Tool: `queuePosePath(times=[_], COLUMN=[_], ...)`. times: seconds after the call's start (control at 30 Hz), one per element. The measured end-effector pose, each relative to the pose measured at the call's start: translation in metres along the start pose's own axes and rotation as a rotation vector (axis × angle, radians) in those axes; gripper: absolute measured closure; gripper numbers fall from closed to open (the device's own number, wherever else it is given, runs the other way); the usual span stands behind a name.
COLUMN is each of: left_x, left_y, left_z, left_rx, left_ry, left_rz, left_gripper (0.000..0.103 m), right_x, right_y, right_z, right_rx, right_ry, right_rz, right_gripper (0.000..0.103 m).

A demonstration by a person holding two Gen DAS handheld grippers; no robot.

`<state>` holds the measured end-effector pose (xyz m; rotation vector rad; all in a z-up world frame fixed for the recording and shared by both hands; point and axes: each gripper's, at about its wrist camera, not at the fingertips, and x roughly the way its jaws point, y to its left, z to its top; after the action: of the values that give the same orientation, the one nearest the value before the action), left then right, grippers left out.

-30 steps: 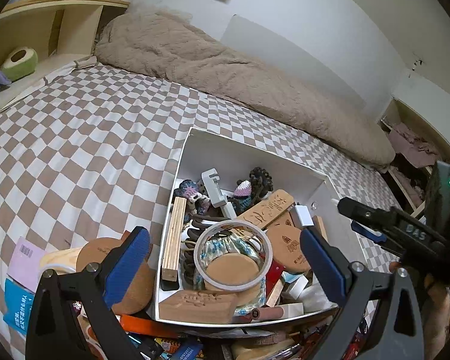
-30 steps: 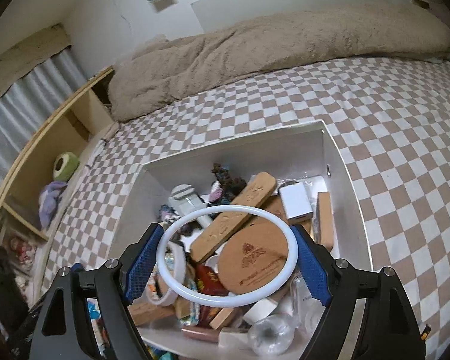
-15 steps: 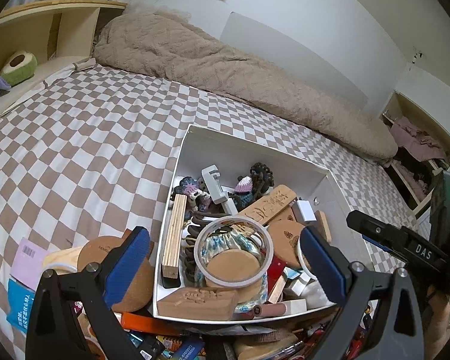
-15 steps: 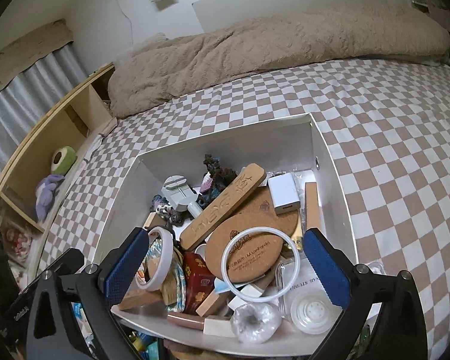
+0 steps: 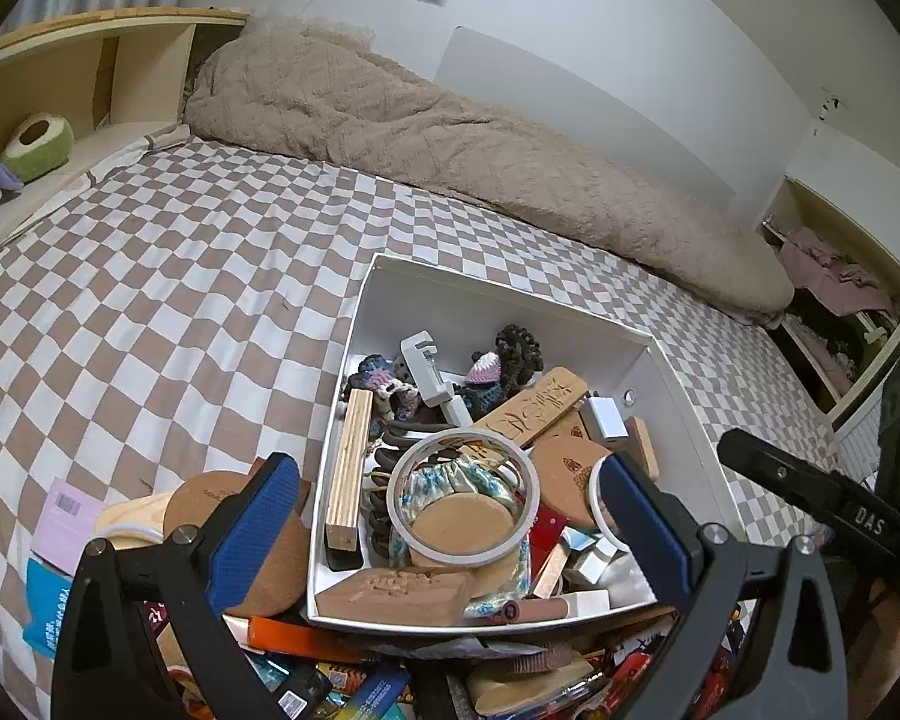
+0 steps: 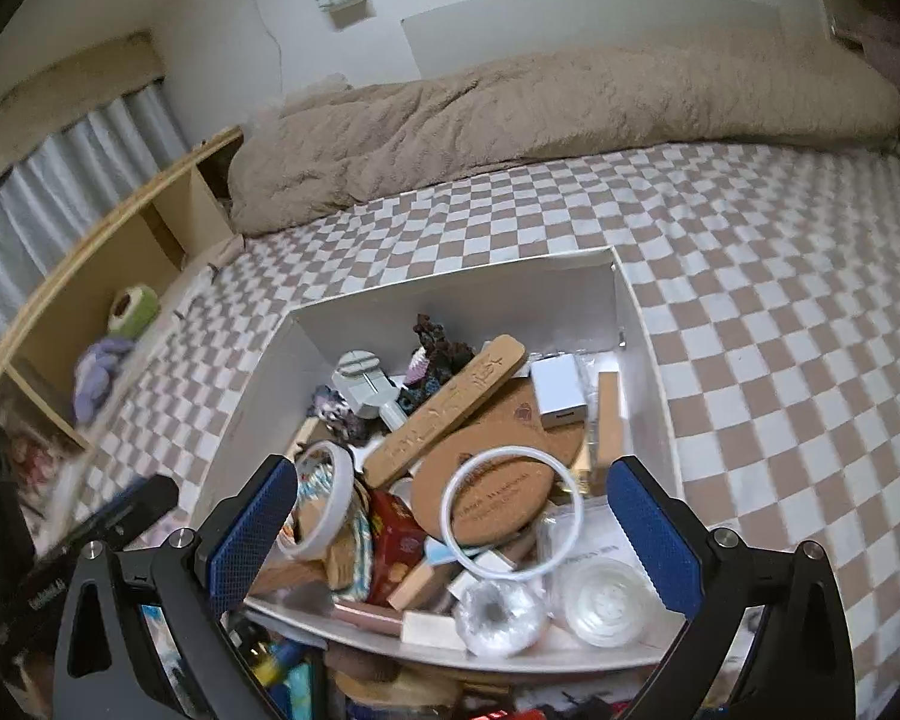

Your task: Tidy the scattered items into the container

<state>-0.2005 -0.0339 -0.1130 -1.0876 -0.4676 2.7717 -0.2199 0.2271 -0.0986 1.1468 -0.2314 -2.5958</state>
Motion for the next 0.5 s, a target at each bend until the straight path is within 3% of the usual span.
queuePosePath(times=[0.2,0.5], left_x=[-0.011,-0.049], left_y=[-0.008,-0.030], left_z=[0.000,-0.002], left_rx=[0.028,0.095], left_ry=[-0.011,-0.084], left_rz=[0.022,0.024], left_gripper=[0.002,0.000], right_x=[-0.023,-0.063], right_y=[0.014,0.021], right_z=[-0.009,-0.022], right_rx=[-0.123,-0.180], right_ry=[-0.037,-0.115], right_rz=[-0.048,-0.041], right_gripper=[0.000,0.000])
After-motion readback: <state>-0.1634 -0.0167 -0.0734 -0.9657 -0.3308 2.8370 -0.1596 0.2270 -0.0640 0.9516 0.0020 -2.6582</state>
